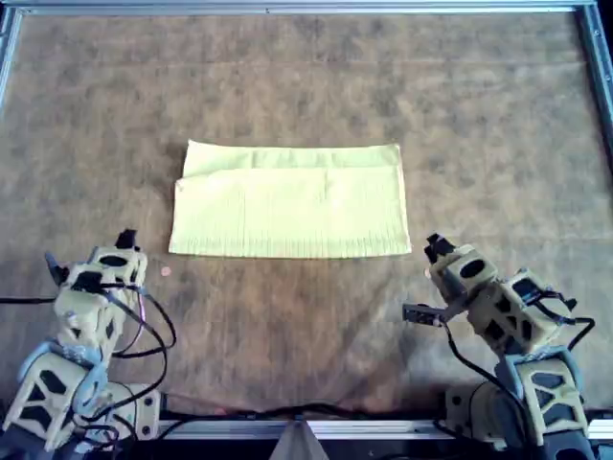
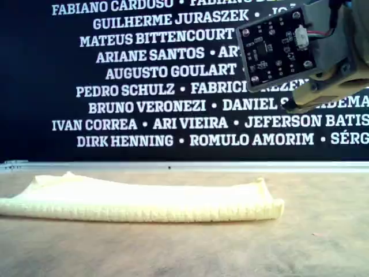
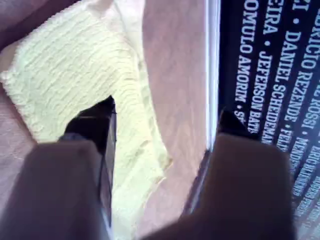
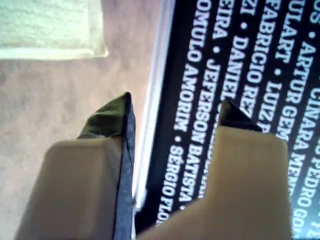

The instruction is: Fold a cloth

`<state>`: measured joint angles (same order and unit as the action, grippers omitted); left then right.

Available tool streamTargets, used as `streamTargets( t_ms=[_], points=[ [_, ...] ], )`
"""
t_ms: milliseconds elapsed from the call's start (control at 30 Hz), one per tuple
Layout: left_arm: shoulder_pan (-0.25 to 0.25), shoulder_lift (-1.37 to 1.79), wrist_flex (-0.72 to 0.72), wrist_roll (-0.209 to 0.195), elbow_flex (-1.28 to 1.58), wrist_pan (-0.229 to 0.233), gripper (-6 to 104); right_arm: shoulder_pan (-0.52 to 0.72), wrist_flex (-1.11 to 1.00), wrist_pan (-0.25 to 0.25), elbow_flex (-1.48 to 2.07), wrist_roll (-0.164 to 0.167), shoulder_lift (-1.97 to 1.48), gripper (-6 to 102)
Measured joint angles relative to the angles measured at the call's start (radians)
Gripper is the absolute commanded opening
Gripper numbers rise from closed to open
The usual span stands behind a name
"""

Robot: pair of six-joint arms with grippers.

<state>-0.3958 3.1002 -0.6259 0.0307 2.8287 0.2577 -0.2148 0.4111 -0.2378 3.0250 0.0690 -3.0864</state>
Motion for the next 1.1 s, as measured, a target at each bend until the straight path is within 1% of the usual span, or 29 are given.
streamTargets(
  t_ms=[200, 300, 467, 700, 833, 933, 1100],
  points=[
    [0.0, 0.0, 0.0, 0.0, 0.008, 0.0, 73, 0.0, 0.0, 0.002, -0.014, 0.009, 0.011, 69],
    [0.0, 0.0, 0.0, 0.0, 0.008, 0.0, 73, 0.0, 0.0, 0.0, -0.043, 0.012, 0.097, 69],
    [0.0, 0.0, 0.0, 0.0, 0.008, 0.0, 73, 0.0, 0.0, 0.0, -0.146, 0.012, 0.38, 69],
    [0.0, 0.0, 0.0, 0.0, 0.008, 0.0, 73, 0.003, 0.0, 0.0, -0.431, 0.012, 0.937, 69],
    [0.0, 0.0, 0.0, 0.0, 0.008, 0.0, 73, 0.006, 0.0, 0.0, -0.549, 0.008, 1.192, 69],
    [0.0, 0.0, 0.0, 0.0, 0.008, 0.0, 73, 0.006, 0.0, 0.0, -0.612, 0.003, 1.293, 69],
    [0.0, 0.0, 0.0, 0.0, 0.008, 0.0, 73, 0.006, 0.0, 0.0, -0.68, 0.003, 1.313, 69]
  ],
)
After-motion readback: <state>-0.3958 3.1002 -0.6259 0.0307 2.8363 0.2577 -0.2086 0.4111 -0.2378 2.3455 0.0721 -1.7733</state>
